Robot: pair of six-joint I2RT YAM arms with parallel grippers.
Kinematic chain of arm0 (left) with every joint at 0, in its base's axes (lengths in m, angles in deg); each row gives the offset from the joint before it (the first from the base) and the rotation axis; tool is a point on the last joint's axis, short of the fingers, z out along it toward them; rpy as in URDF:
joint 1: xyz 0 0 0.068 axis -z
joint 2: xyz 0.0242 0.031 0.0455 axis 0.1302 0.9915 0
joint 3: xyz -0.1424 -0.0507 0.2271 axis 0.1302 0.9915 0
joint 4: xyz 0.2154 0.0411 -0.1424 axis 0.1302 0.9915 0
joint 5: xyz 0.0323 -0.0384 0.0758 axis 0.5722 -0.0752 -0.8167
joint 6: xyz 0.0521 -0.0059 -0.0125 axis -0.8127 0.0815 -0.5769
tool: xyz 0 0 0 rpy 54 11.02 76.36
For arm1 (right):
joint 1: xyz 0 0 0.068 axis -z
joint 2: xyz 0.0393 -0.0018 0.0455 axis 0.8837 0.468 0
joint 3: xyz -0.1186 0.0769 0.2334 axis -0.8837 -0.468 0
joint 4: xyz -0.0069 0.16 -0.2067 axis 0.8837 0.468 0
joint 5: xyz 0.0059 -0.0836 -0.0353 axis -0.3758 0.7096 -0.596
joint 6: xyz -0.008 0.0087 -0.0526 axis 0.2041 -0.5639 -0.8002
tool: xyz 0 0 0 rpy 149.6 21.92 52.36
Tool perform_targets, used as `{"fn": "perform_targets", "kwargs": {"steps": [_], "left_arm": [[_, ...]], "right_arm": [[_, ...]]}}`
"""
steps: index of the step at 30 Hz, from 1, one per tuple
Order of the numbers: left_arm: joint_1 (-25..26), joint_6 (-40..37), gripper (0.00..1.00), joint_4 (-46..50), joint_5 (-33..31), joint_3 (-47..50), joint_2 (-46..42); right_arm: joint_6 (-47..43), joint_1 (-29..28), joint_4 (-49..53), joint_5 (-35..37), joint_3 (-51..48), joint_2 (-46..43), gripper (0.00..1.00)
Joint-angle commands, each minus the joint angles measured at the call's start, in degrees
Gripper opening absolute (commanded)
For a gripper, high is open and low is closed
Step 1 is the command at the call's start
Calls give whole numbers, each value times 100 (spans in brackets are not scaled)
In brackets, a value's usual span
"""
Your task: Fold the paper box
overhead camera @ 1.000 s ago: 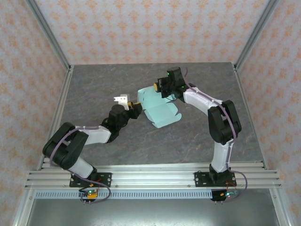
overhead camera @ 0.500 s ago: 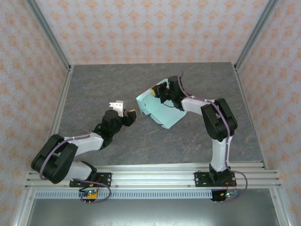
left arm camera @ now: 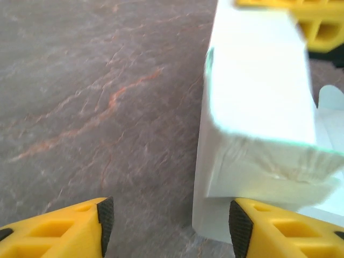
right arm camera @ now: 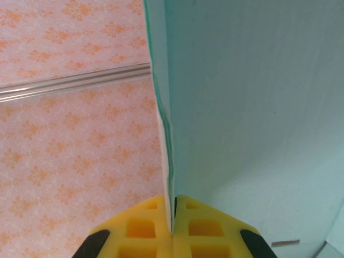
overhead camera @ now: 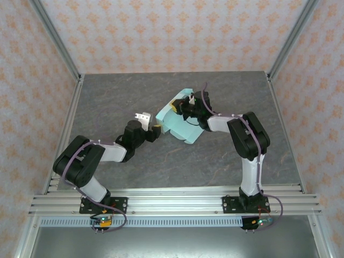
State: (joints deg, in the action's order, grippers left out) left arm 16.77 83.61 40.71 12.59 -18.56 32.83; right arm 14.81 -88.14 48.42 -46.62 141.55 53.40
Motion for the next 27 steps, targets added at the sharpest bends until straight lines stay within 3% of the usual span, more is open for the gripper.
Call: {"fn": "perform_targets", "kwargs": {"steps": [1, 5, 16, 27], "left_arm": [[-48, -428, 57, -37, 201, -309, 94], [-12, -442, 46, -58, 471, -546, 385], [369, -525, 47, 78, 354, -797, 636], [550, -308, 35, -317, 501, -1029, 1007]], "right_arm": [[23, 33, -535, -152, -106, 178, 5], [205, 21, -980, -172, -195, 286, 4], [384, 9, -1633, -110, -490, 383, 4], [407, -94, -2101, 121, -844, 381, 3]]}}
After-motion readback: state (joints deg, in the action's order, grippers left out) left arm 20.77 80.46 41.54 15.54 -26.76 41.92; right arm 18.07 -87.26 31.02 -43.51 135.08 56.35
